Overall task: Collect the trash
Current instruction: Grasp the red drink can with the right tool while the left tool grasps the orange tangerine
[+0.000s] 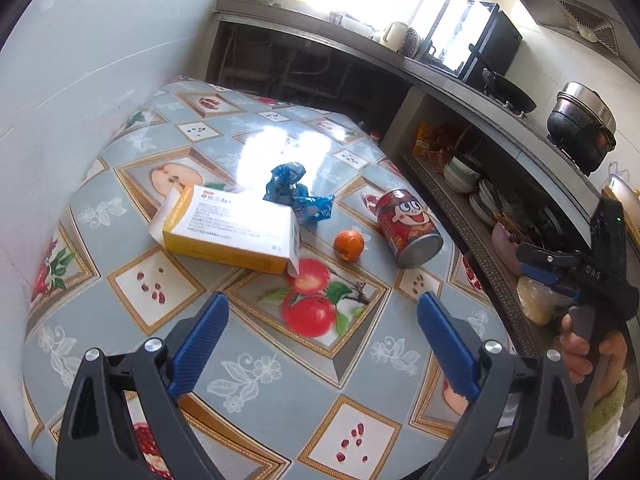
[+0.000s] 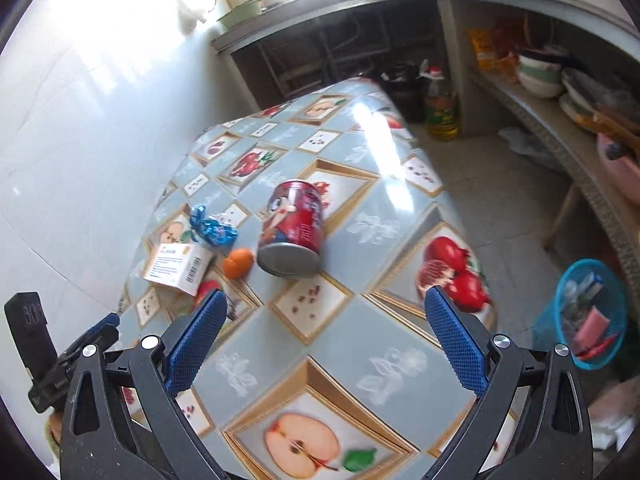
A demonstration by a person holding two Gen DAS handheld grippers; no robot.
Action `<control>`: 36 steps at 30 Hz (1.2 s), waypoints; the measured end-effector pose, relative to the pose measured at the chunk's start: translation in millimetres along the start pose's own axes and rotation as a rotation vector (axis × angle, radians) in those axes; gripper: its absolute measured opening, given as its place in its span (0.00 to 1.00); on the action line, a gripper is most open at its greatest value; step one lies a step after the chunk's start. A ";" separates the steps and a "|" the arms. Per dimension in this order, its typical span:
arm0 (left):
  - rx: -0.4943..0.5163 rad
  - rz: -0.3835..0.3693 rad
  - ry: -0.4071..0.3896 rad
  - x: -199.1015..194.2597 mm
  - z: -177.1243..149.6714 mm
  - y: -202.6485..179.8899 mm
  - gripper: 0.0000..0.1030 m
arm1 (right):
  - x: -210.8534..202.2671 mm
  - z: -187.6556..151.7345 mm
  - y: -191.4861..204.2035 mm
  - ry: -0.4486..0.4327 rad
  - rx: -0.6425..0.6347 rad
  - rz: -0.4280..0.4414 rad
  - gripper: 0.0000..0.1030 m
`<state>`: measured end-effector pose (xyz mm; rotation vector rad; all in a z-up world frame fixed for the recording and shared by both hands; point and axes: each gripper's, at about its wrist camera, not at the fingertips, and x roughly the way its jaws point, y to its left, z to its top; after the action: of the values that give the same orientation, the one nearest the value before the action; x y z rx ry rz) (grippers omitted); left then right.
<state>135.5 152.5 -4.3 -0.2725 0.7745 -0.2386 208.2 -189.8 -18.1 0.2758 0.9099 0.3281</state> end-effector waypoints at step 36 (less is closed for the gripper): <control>0.484 0.245 0.212 173.6 31.5 -89.4 0.47 | 51.6 -11.1 -29.3 0.214 0.062 -0.026 0.60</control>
<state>268.0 19.6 -66.9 0.3089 0.9239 -0.2177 233.4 -195.4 -72.6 0.2893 1.1352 0.3091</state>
